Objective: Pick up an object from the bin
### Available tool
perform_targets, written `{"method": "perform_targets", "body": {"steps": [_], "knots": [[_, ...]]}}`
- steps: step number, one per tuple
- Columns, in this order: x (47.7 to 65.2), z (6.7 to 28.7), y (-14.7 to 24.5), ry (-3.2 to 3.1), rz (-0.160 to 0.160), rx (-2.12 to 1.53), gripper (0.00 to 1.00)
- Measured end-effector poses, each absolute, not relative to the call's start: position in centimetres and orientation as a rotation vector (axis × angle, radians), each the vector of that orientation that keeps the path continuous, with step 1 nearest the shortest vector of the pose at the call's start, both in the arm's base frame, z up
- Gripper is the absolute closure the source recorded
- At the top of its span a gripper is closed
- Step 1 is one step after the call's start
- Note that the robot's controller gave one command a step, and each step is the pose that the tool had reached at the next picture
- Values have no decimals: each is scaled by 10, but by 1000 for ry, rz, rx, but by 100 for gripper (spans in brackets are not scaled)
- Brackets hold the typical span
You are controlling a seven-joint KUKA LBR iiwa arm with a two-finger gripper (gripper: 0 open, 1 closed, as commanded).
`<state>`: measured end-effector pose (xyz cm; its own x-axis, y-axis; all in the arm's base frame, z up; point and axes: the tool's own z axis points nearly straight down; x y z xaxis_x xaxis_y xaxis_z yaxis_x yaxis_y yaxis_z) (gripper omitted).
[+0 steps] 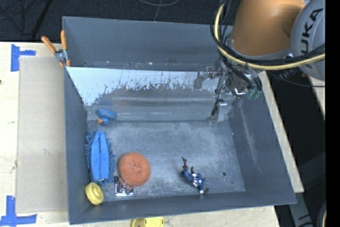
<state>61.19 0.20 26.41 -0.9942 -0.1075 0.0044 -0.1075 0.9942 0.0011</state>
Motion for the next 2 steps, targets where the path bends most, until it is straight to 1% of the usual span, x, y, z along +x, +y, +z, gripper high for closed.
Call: {"method": "perform_targets", "body": {"steps": [1, 2], "knots": [[601, 266, 42, -3156, -1, 70, 0], [589, 208, 46, -3141, -1, 134, 0]]}}
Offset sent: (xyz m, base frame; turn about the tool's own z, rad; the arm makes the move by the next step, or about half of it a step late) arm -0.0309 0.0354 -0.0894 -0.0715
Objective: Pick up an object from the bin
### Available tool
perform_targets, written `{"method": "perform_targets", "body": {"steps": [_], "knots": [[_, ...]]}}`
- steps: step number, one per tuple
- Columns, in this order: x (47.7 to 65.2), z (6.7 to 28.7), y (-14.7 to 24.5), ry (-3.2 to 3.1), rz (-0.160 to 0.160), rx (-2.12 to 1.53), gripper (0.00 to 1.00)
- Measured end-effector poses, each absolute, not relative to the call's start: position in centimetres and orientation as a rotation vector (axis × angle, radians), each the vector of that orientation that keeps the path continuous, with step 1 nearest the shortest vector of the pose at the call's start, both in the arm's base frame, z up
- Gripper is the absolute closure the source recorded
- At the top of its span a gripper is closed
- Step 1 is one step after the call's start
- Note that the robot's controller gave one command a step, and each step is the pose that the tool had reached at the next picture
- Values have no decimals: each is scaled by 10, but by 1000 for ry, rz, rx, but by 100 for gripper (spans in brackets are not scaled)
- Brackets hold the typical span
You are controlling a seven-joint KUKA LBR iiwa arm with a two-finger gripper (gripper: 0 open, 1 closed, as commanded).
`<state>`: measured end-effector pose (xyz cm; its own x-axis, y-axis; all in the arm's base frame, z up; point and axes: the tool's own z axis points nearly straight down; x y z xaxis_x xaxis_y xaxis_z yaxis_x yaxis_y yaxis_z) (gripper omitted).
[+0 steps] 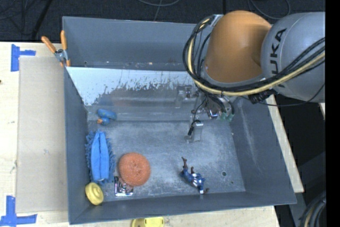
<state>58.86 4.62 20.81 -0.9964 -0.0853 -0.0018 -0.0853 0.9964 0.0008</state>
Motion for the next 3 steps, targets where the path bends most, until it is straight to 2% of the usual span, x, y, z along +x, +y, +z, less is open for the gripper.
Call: {"method": "perform_targets", "body": {"steps": [1, 2, 3], "knots": [[571, 154, 66, 3133, 0, -196, 0], [548, 115, 79, 3141, 1, 23, 0], [547, 107, 120, 3138, -1, -172, 0]]}}
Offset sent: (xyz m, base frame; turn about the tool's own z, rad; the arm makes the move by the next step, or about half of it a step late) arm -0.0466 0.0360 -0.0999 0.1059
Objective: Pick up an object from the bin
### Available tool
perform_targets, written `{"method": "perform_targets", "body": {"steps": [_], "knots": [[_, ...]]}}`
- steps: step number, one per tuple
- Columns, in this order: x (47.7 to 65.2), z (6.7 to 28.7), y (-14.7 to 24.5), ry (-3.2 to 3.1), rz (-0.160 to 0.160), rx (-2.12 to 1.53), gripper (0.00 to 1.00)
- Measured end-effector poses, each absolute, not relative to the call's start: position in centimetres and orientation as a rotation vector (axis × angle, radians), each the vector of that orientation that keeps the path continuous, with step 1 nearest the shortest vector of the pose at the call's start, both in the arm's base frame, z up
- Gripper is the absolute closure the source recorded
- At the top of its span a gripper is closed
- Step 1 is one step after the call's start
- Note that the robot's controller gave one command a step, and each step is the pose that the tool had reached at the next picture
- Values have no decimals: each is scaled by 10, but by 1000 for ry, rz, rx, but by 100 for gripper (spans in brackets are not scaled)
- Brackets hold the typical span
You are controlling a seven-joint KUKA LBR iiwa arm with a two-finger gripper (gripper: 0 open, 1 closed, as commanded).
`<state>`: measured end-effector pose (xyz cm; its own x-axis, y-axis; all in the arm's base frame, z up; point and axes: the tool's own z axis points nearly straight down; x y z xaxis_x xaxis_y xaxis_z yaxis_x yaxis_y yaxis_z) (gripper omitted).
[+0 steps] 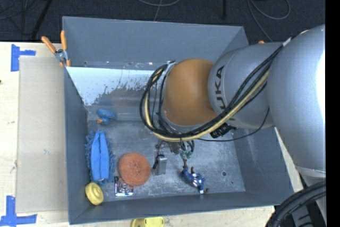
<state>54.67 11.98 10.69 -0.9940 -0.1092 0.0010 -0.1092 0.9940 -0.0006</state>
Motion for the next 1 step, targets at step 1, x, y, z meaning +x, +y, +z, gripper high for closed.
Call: {"method": "perform_targets", "body": {"steps": [1], "knots": [[529, 87, 133, -3142, -4, 57, 0]]}}
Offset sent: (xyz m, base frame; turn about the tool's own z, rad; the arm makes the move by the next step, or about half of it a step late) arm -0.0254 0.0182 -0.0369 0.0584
